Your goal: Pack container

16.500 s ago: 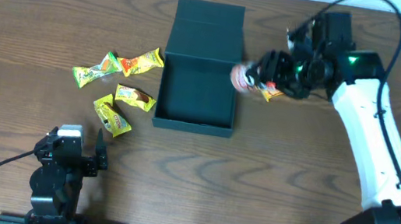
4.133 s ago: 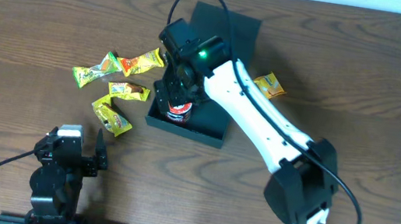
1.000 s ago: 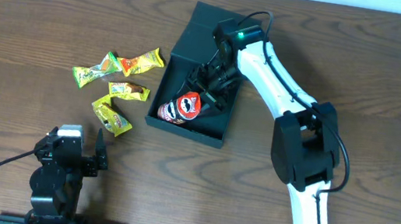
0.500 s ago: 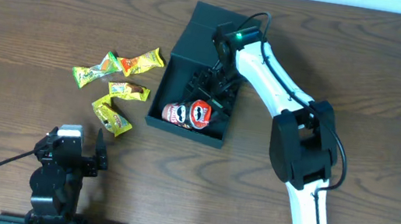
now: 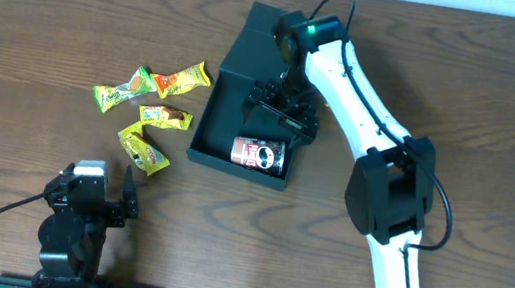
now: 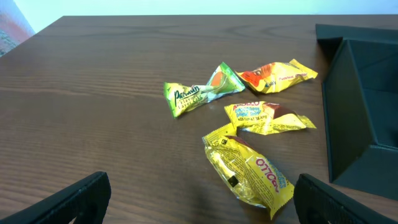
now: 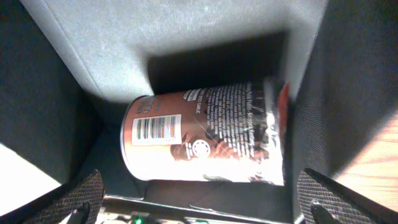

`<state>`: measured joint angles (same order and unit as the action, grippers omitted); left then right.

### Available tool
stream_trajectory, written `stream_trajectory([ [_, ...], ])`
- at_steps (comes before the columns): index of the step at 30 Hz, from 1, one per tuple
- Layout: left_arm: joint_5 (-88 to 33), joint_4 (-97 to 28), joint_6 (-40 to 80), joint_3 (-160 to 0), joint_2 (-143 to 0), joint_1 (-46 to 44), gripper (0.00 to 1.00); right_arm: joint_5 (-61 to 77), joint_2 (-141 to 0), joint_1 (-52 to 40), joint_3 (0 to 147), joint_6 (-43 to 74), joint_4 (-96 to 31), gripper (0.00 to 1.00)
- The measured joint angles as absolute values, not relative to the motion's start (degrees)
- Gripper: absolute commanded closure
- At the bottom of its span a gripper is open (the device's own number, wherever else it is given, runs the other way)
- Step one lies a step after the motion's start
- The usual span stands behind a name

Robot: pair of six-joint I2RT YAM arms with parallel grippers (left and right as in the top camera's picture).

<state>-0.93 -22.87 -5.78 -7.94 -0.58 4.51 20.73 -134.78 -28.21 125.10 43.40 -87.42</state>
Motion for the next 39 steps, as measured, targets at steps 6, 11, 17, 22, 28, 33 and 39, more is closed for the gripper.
stream_trajectory([
  [6, -0.93, -22.90, -5.78, -7.94, -0.58, 4.51, 0.05, 14.63, -134.87, -30.11, 131.83, 42.98, -92.14, 0.01],
  [11, -0.93, -22.90, -5.78, -7.94, -0.58, 4.51, 0.05, 6.98, -134.87, -32.36, 138.56, 41.47, -95.18, 0.64],
  [17, -0.93, -22.90, -5.78, -7.94, -0.58, 4.51, 0.05, -1.78, -134.91, -36.58, 139.65, 39.16, -94.45, 0.98],
  [22, -0.93, -22.90, -5.78, -7.94, -0.58, 4.51, 0.05, -7.94, -134.91, -40.86, 136.27, 37.36, -90.02, 0.99],
  [28, -0.93, -22.90, -5.78, -7.94, -0.58, 4.51, 0.05, -8.05, -134.96, -42.24, 130.89, 35.53, -85.43, 0.98],
  [33, -0.93, -22.90, -5.78, -7.94, -0.58, 4.51, 0.05, -3.73, -135.00, -42.26, 128.92, 34.09, -81.65, 0.98],
  [39, -0.93, -22.90, -5.78, -7.94, -0.58, 4.51, 0.05, -0.49, -135.00, -43.81, 128.92, 32.36, -78.17, 0.99],
])
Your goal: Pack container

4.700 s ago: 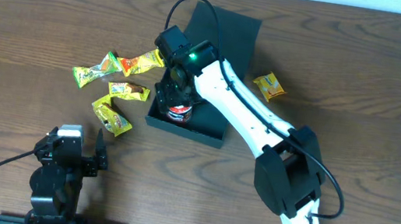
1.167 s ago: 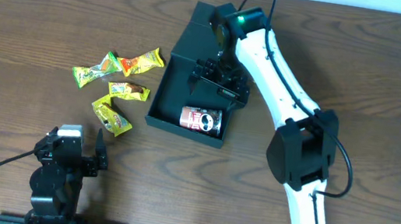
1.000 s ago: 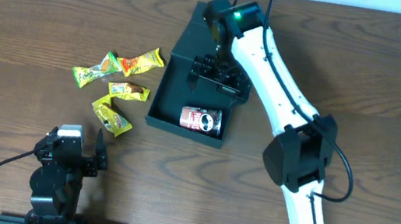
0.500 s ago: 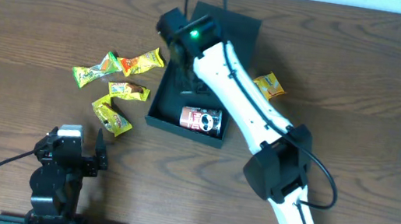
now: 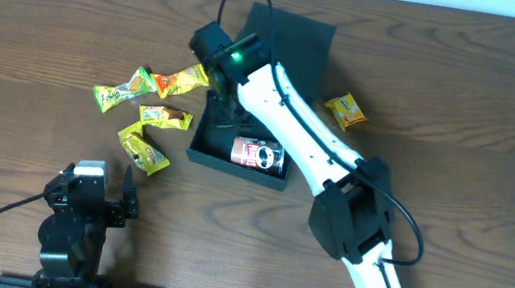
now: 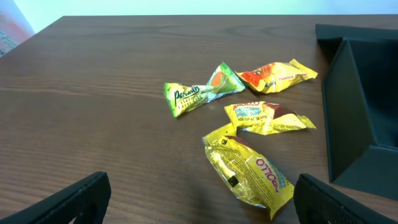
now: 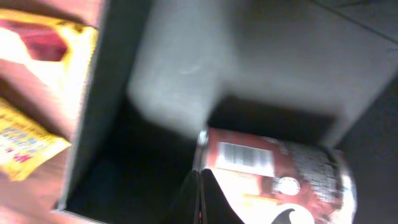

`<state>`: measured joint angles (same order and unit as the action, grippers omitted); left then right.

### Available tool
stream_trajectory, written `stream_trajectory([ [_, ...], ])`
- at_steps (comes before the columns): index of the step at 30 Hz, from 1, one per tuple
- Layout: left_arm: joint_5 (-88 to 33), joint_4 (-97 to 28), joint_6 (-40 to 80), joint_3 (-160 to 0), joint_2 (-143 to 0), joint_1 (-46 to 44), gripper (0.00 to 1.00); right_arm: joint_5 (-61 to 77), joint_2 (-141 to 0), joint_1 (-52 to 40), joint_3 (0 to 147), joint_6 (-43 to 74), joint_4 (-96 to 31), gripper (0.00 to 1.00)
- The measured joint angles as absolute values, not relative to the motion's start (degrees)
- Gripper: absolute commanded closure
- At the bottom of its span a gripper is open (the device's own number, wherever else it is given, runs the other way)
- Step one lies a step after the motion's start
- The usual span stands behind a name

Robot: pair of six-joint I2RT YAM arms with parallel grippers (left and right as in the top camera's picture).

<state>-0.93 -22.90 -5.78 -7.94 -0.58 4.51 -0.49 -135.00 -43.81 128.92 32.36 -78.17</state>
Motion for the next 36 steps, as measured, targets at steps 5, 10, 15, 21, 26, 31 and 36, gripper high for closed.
stream_trajectory([
  [5, -0.93, -22.90, -5.78, -7.94, -0.58, 4.51, 0.05, 0.99, -135.00, -45.71, 128.38, 31.35, -75.88, 0.98],
  [10, -0.93, -22.90, -5.78, -7.94, -0.58, 4.51, 0.05, 2.26, -135.00, -47.20, 126.72, 30.68, -73.25, 0.98],
  [15, -0.93, -22.90, -5.78, -7.94, -0.58, 4.51, 0.05, 3.05, -135.00, -48.16, 124.55, 30.46, -71.55, 0.99],
  [21, -0.93, -22.90, -5.78, -7.94, -0.58, 4.51, 0.05, 3.27, -135.00, -48.47, 121.80, 30.48, -69.54, 0.98],
  [26, -0.93, -22.90, -5.78, -7.94, -0.58, 4.51, 0.05, 4.21, -135.00, -48.58, 120.11, 30.46, -67.44, 0.99],
  [31, -0.93, -22.90, -5.78, -7.94, -0.58, 4.51, 0.05, 5.93, -135.00, -48.66, 118.85, 29.39, -66.85, 0.99],
  [36, -0.93, -22.90, -5.78, -7.94, -0.58, 4.51, 0.05, 6.87, -135.00, -48.66, 118.85, 26.26, -67.55, 0.99],
])
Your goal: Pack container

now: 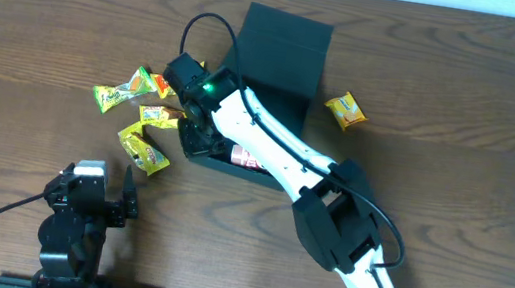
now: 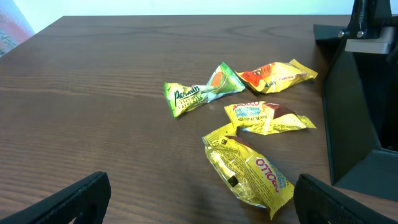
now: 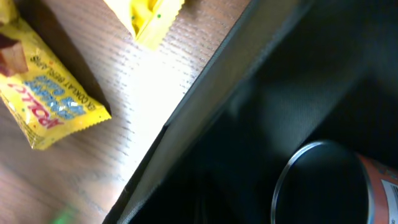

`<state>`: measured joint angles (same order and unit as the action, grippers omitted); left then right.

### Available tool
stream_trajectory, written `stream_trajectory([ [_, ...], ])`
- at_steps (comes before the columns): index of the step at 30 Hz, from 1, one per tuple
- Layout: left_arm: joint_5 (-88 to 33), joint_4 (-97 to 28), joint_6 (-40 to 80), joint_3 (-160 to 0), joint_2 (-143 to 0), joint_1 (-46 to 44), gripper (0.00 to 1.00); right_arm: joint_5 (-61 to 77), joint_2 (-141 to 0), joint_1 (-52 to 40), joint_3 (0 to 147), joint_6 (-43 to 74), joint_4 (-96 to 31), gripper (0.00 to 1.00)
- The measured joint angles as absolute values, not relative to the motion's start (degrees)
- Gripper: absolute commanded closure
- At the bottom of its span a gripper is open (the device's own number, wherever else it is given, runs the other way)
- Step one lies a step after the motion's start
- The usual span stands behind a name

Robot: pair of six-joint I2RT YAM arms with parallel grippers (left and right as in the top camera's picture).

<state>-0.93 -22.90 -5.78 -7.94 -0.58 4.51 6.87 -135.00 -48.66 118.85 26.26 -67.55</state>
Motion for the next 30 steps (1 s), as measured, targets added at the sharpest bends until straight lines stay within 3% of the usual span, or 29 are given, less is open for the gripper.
stream_trajectory([
  [30, -0.93, -22.87, -5.78, -7.94, -0.58, 4.51, 0.05, 8.05, -135.00, -48.66, 118.85, 18.98, -71.79, 0.99],
])
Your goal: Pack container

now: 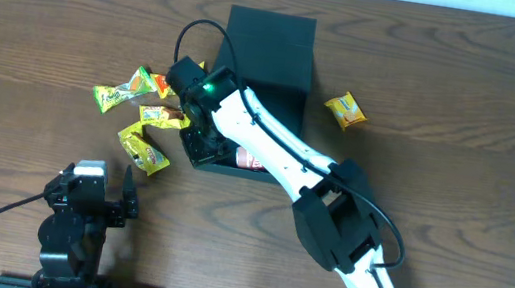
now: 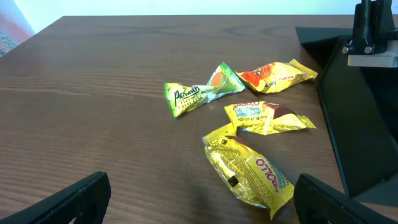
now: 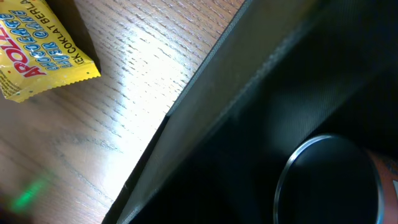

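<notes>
The black box [image 1: 268, 57] lies open on the table with a brown snack can [image 1: 247, 160] on its side in the front part. My right gripper [image 1: 200, 136] is low inside the box's front left corner, against the left wall [image 3: 249, 112]; its fingers are lost in the dark there. The can's round end [image 3: 336, 180] shows close by. Loose sweets lie left of the box: a green one [image 1: 118, 94], an orange one [image 1: 167, 81] and two yellow ones [image 1: 162, 116] [image 1: 144, 148]. My left gripper [image 1: 88, 203] stands open at the near edge, holding nothing.
One more yellow sweet [image 1: 345, 109] lies right of the box. The right arm [image 1: 278, 142] reaches across the box from the near right. In the left wrist view the box's wall [image 2: 367, 124] rises just right of the sweets [image 2: 249, 171].
The box has turned a little further and now sits nearly square to the table, its lid end shifted left. The right gripper stays in the front left corner. The left arm is unchanged.
The right gripper was open above the can, with the box lying at a slant. Then it was shut over the box's left side, then low in the front left corner. At each moment the box stood straighter, uncovering the yellow sweet on its right.
</notes>
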`<state>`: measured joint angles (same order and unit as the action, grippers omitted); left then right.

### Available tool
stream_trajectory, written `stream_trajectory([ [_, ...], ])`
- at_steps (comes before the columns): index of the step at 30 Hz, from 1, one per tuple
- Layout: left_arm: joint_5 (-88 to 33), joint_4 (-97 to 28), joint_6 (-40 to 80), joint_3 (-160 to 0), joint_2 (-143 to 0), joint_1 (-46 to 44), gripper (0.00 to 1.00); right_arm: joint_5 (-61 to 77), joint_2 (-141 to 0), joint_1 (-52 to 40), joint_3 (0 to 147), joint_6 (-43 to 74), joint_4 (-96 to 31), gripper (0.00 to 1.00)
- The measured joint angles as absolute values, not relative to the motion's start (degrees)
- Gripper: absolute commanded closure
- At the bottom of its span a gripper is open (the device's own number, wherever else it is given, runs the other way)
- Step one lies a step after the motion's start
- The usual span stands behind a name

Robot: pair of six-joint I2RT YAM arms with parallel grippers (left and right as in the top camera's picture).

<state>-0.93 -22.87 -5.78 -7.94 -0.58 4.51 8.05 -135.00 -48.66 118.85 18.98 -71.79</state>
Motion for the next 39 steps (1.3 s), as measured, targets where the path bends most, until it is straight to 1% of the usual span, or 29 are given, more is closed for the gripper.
stream_trajectory([
  [9, -0.93, -22.87, -5.78, -7.94, -0.58, 4.51, 0.05, 7.90, -135.00, -48.49, 119.37, 18.98, -72.03, 0.98],
  [13, -0.93, -22.87, -5.78, -7.94, -0.58, 4.51, 0.05, 7.77, -135.37, -48.23, 124.88, 18.96, -74.30, 0.98],
  [18, -0.93, -22.90, -5.78, -7.94, -0.58, 4.51, 0.05, 1.15, -135.37, -47.33, 134.74, 18.94, -79.61, 0.99],
  [21, -0.93, -22.90, -5.78, -7.94, -0.58, 4.51, 0.05, -3.55, -135.35, -46.09, 136.94, 18.94, -81.19, 0.99],
  [27, -0.93, -22.90, -5.78, -7.94, -0.58, 4.51, 0.05, -7.44, -135.35, -40.56, 136.00, 19.07, -81.82, 0.99],
  [31, -0.93, -22.90, -5.78, -7.94, -0.58, 4.51, 0.05, -8.91, -135.35, -36.84, 132.81, 19.90, -81.12, 0.98],
  [39, -0.93, -22.90, -5.78, -7.94, -0.58, 4.51, 0.05, -9.74, -135.37, -35.11, 125.51, 21.50, -78.06, 0.98],
])
